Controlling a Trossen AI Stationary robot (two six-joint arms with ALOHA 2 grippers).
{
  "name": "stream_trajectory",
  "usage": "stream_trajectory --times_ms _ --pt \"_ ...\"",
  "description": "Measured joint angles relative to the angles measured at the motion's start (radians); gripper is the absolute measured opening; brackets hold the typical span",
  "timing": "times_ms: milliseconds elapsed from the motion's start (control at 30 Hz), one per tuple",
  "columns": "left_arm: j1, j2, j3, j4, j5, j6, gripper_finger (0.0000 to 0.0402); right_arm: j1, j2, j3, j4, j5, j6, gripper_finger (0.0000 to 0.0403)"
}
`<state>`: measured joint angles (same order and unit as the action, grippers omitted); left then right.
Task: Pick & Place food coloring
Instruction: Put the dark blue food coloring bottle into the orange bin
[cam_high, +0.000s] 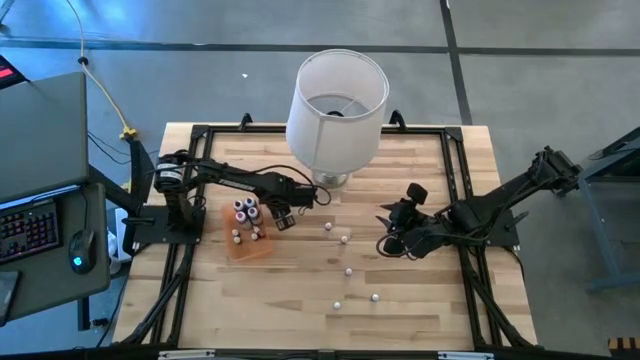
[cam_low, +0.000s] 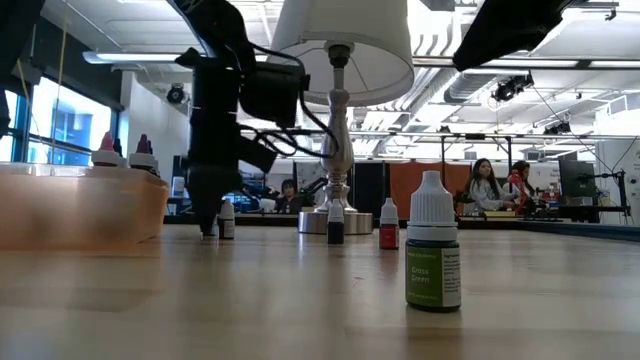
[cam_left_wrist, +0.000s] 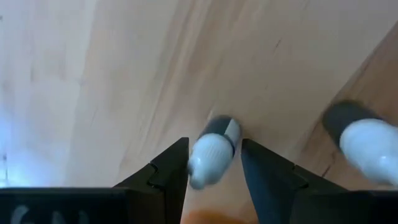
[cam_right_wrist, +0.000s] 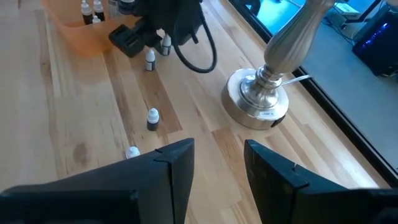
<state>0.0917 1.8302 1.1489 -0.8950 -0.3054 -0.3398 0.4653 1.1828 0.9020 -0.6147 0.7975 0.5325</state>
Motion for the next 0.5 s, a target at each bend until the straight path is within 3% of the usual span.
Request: stream_trajectory --times_ms 267,500 --pt "0.000 -0.001 0.002 0.048 0.022 0.032 0.0137 0.000 0.000 0.000 0.000 -0.003 -0.002 0.0133" --pt "0.000 -0.001 0.003 0.041 0.036 0.051 0.0065 0.000 0.000 0.000 0.000 0.006 -0.013 0.0133"
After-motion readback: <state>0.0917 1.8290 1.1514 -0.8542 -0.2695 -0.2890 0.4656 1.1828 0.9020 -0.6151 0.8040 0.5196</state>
